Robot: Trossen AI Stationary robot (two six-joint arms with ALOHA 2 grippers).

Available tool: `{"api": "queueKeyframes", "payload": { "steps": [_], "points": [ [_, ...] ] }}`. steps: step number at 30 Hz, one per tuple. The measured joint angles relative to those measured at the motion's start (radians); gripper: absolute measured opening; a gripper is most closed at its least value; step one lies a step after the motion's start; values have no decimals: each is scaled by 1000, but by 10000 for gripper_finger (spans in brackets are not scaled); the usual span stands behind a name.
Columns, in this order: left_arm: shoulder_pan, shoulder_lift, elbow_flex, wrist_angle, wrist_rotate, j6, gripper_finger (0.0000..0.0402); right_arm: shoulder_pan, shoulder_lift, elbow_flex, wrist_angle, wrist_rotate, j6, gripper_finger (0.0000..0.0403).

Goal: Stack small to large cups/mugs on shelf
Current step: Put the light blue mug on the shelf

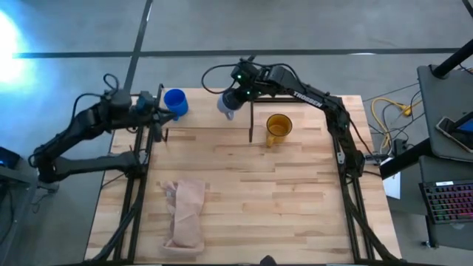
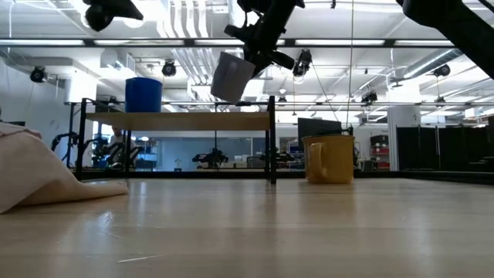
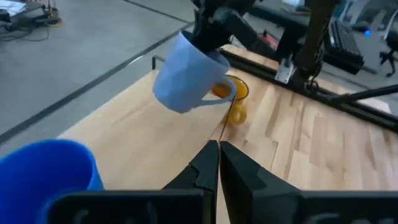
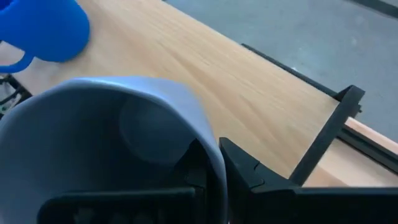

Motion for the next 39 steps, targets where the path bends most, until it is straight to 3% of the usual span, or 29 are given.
{"api": "queueKeyframes", "payload": {
  "steps": [9,17,39],
  "points": [
    [0,176,126,-11,0,57,0,-19,2,-3,-75,-6,-6,14],
    [0,308,225,-177,-80,107,0,-20,7,-4,-114,-13,-15,22],
    [0,328,283,-146,-80,118,0,-20,34,-4,-107,-39,-35,26]
  ]
}}
